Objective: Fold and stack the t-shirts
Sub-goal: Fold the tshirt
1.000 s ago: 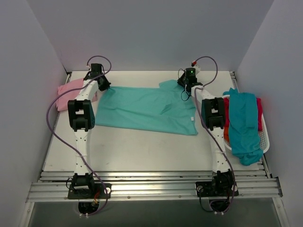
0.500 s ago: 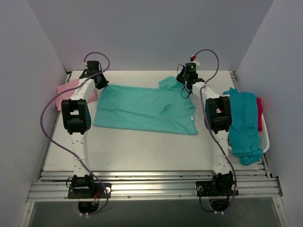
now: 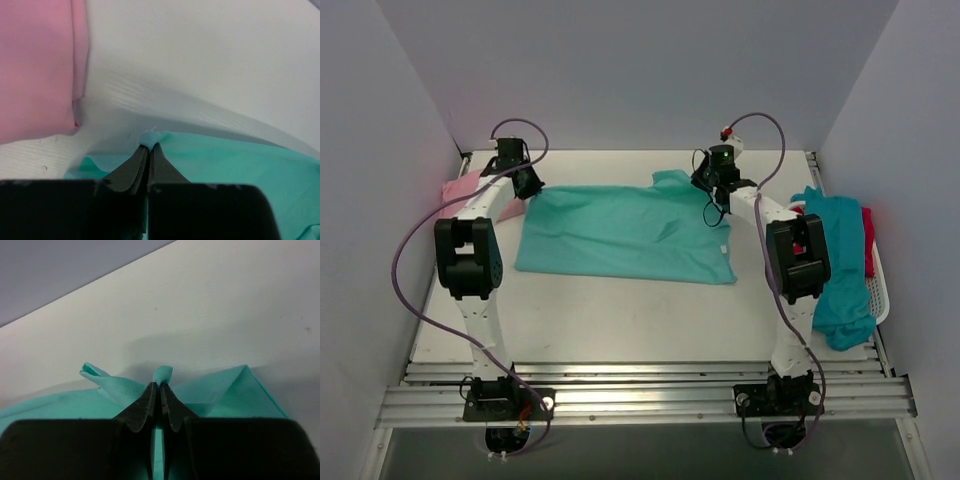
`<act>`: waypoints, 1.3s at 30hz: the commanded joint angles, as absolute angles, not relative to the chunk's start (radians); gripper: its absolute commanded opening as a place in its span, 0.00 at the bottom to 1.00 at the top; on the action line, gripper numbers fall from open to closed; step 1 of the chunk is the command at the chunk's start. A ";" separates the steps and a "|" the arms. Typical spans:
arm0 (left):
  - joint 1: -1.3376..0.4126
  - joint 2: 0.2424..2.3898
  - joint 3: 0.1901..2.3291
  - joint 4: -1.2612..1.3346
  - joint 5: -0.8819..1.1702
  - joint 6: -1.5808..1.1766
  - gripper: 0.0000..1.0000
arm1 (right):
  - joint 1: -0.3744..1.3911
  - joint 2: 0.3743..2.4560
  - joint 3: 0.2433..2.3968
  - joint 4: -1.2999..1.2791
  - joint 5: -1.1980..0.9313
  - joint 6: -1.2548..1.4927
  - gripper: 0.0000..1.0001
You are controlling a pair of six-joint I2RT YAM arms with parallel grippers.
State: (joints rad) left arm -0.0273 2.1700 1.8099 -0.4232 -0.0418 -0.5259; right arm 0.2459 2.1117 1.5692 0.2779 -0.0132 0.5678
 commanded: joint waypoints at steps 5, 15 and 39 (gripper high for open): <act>-0.006 1.991 1.629 -0.316 -0.069 -0.495 0.02 | 0.270 1.852 1.332 0.374 0.058 0.560 0.00; -0.006 1.867 1.390 -0.241 -0.100 -0.483 0.02 | 0.331 1.649 1.013 0.419 0.115 0.581 0.00; -0.008 1.706 1.250 -0.338 -0.308 -0.561 0.94 | 0.505 1.568 0.752 0.146 0.506 0.948 0.88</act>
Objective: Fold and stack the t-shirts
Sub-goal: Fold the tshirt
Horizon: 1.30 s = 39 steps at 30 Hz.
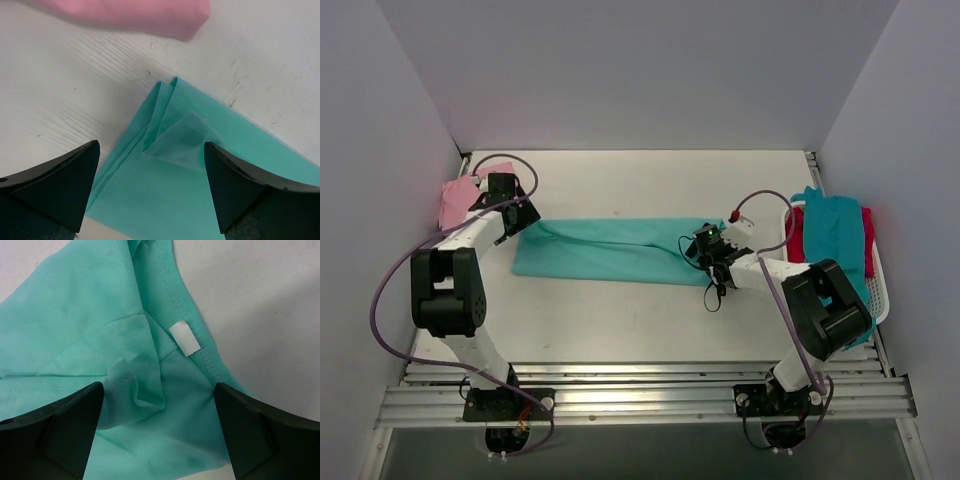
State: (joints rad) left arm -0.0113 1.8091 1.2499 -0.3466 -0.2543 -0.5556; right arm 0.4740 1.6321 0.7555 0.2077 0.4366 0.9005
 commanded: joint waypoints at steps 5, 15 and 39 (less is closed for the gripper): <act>-0.012 1.631 1.216 -0.302 -0.318 -0.528 0.94 | 0.569 1.470 0.741 0.091 0.569 0.968 0.88; -0.017 1.640 1.195 -0.138 -0.186 -0.549 0.95 | 0.667 1.302 0.642 0.072 0.655 1.022 0.84; -0.124 1.882 1.310 -0.098 -0.084 -0.558 0.62 | 0.707 1.333 0.637 0.042 0.730 1.048 0.71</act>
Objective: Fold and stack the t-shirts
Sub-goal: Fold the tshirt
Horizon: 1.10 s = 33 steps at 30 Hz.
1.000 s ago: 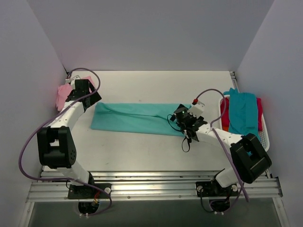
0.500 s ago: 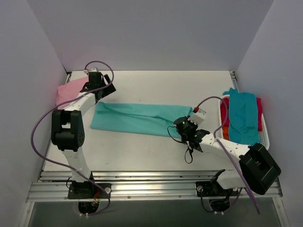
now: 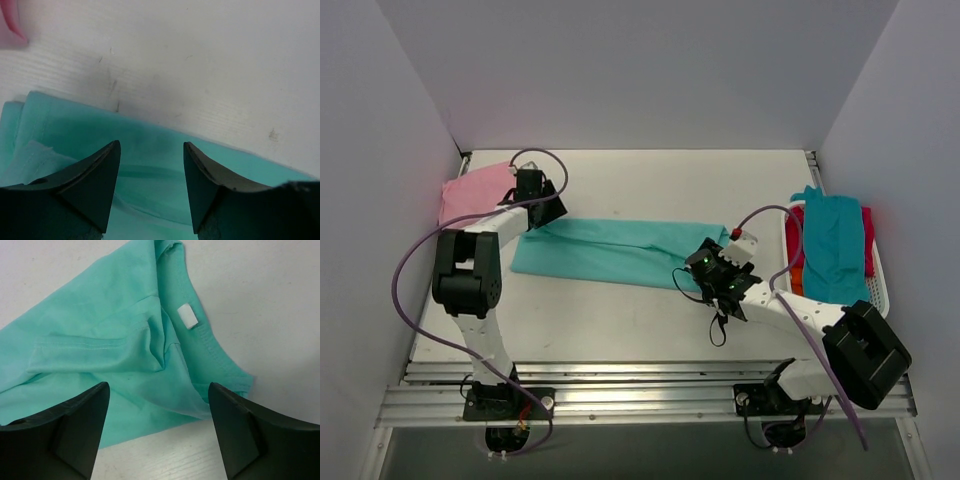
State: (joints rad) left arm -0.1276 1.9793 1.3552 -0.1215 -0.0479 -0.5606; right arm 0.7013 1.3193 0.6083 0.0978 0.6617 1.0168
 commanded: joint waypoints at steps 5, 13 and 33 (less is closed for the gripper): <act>-0.126 1.812 1.224 -0.123 -0.121 -0.540 0.61 | 0.706 1.356 0.634 0.005 0.758 1.112 0.87; -0.129 1.688 1.125 -0.172 -0.212 -0.515 0.61 | 0.706 1.332 0.626 -0.046 0.767 1.134 0.87; -0.155 1.793 1.105 -0.187 -0.195 -0.575 0.65 | 0.729 1.132 0.586 -0.098 0.666 1.198 0.85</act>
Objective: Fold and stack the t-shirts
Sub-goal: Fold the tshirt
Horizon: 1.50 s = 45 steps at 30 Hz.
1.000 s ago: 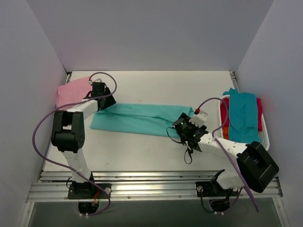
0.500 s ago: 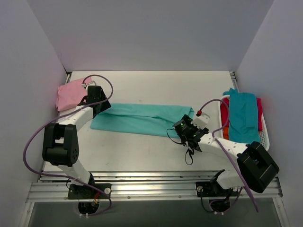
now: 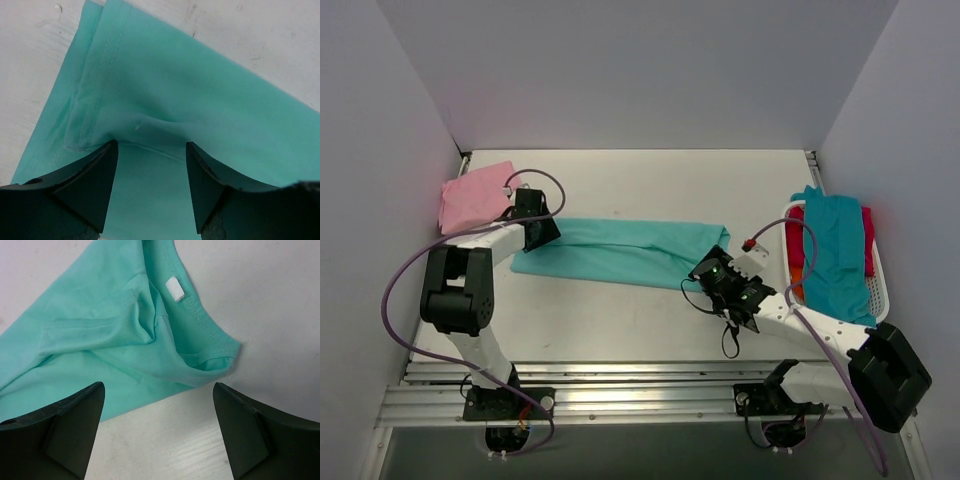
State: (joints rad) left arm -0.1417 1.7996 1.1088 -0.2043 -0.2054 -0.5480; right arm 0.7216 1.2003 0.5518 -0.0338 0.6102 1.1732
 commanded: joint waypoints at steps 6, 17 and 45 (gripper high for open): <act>-0.160 1.807 1.115 -0.204 -0.204 -0.589 0.67 | 0.732 1.042 0.583 -0.141 0.678 1.198 0.85; -0.160 1.596 1.109 -0.186 -0.244 -0.571 0.97 | 0.787 1.103 0.519 -0.078 0.617 1.268 0.83; -0.153 1.321 1.022 -0.209 -0.236 -0.548 0.96 | 0.546 1.459 0.543 0.199 0.523 1.140 0.29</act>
State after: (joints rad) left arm -0.1562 1.3453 1.0172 -0.2298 -0.2489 -0.5632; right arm 0.5812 1.4456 0.5297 0.1905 0.5262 1.1751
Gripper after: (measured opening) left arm 0.960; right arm 0.341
